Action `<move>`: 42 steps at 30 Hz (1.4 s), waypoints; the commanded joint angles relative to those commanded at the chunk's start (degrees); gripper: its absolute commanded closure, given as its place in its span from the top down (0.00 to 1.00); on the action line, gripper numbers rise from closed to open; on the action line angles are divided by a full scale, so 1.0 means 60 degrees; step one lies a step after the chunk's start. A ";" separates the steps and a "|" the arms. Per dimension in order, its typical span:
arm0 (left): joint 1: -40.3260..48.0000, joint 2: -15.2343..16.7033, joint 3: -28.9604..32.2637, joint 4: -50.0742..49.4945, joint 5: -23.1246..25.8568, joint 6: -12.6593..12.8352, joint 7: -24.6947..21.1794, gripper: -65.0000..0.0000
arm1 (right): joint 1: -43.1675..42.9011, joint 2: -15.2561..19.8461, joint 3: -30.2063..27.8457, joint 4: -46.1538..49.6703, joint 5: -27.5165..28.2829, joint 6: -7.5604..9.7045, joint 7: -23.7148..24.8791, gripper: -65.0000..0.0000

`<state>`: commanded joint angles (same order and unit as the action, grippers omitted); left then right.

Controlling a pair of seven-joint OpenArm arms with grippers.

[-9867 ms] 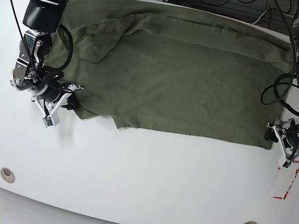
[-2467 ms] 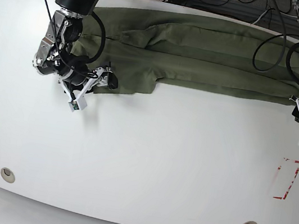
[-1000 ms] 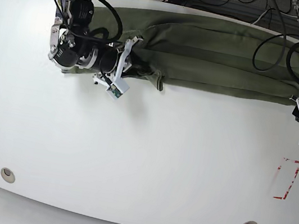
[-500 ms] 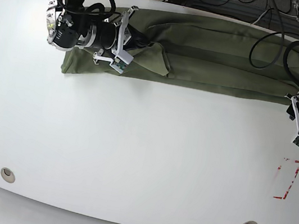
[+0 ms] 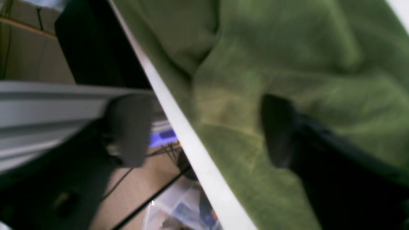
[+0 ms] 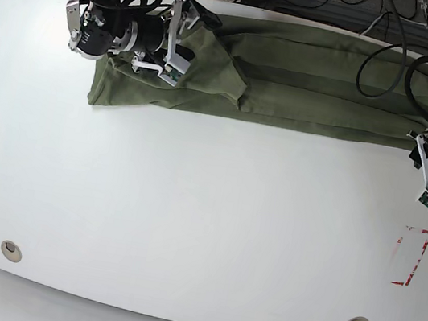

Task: Layout the t-shirt on the table in an organized manner, then fold the t-shirt properly
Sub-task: 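Grasp the folded strip with both grippers and pull it toward the robot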

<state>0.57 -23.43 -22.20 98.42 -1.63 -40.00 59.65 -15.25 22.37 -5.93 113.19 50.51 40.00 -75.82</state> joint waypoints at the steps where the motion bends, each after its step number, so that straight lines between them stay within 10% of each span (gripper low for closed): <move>1: 0.0073 0.0000 0.0000 0.0161 0.0000 0.0000 0.0000 0.55 | 0.0000 0.0000 0.0000 0.0000 0.0000 0.0000 0.0000 0.77; 12: 0.2242 0.0440 0.0762 0.2462 -0.0029 0.0000 0.0015 0.55 | 0.0454 -0.0103 0.1421 -0.0073 -0.0029 0.0000 0.0015 0.59; 20: 0.3414 0.0630 0.0718 0.2447 -0.0015 0.0000 0.0015 0.55 | 0.0615 -0.0864 0.2022 -0.0923 -0.0073 0.0000 0.0190 0.10; 28: 0.3810 0.0630 0.0747 0.1978 0.0000 0.0000 -0.0029 0.43 | 0.0571 -0.0821 0.1978 -0.2520 -0.0132 0.0000 0.1275 0.09; 42: 0.1626 0.0630 0.0879 -0.1333 0.0000 0.0000 -0.0571 0.42 | 0.1289 -0.0410 0.1612 -0.3560 -0.3575 0.0000 0.2491 0.09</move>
<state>10.33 -19.65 -16.92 90.42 -1.63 -40.00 56.22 -7.52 19.91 3.74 91.82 29.05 40.00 -60.88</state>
